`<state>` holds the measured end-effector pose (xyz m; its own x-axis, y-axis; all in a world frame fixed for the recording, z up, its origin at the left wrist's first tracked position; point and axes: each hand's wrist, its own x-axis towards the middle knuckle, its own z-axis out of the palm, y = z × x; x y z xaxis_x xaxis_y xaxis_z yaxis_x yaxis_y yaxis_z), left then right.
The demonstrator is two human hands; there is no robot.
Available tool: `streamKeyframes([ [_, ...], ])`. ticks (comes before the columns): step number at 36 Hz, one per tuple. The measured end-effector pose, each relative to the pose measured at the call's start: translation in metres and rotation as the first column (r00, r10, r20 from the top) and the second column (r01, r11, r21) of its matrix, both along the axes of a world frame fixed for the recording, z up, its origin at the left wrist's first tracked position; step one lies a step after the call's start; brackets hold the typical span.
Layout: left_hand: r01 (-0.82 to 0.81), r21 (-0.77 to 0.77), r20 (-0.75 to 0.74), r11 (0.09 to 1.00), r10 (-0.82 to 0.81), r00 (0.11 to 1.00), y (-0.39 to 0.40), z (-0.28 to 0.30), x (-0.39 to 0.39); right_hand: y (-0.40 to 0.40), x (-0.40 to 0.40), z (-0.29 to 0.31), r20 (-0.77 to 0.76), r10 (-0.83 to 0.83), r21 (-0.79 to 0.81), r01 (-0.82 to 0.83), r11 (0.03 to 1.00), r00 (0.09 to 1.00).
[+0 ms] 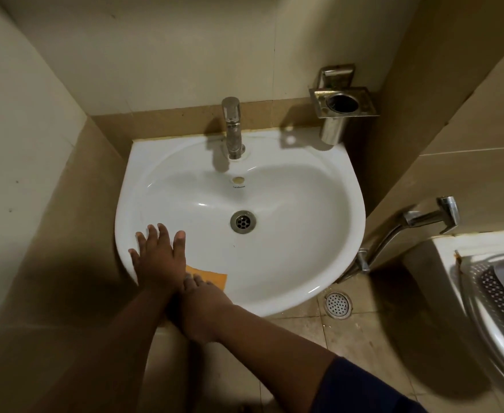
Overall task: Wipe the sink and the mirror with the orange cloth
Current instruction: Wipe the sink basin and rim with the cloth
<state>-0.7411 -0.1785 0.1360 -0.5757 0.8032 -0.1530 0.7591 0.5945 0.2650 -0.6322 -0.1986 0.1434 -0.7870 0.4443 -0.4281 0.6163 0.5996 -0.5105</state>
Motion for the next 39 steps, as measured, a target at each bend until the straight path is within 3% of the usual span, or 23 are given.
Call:
streamKeyframes([
  [6,0.004,0.067,0.012,0.998,-0.005,1.000,-0.006,0.003,-0.021,0.004,-0.018,-0.003,-0.030,0.004,-0.052,-0.006,0.999,1.000],
  [10,0.100,-0.001,-0.090,0.995,-0.100,0.991,-0.010,-0.007,-0.030,-0.001,-0.004,0.001,-0.049,0.021,-0.045,-0.023,0.999,0.999],
  [14,-0.010,0.102,0.016,0.995,0.008,1.000,-0.004,0.002,-0.025,-0.006,-0.002,0.001,-0.050,0.025,-0.016,-0.026,1.000,0.998],
  [23,-0.044,0.172,0.092,0.984,0.028,0.995,0.004,-0.001,-0.041,-0.008,-0.051,-0.012,-0.079,-0.060,0.067,0.065,0.996,0.995],
  [29,-0.053,0.186,0.153,0.981,0.024,0.988,0.011,0.007,-0.051,0.011,-0.081,-0.017,-0.122,-0.164,-0.090,0.154,0.984,0.979],
  [39,-0.036,0.171,0.144,0.985,0.011,0.989,0.004,0.006,-0.044,0.001,-0.053,-0.021,-0.109,-0.027,-0.047,0.022,0.999,0.994],
])
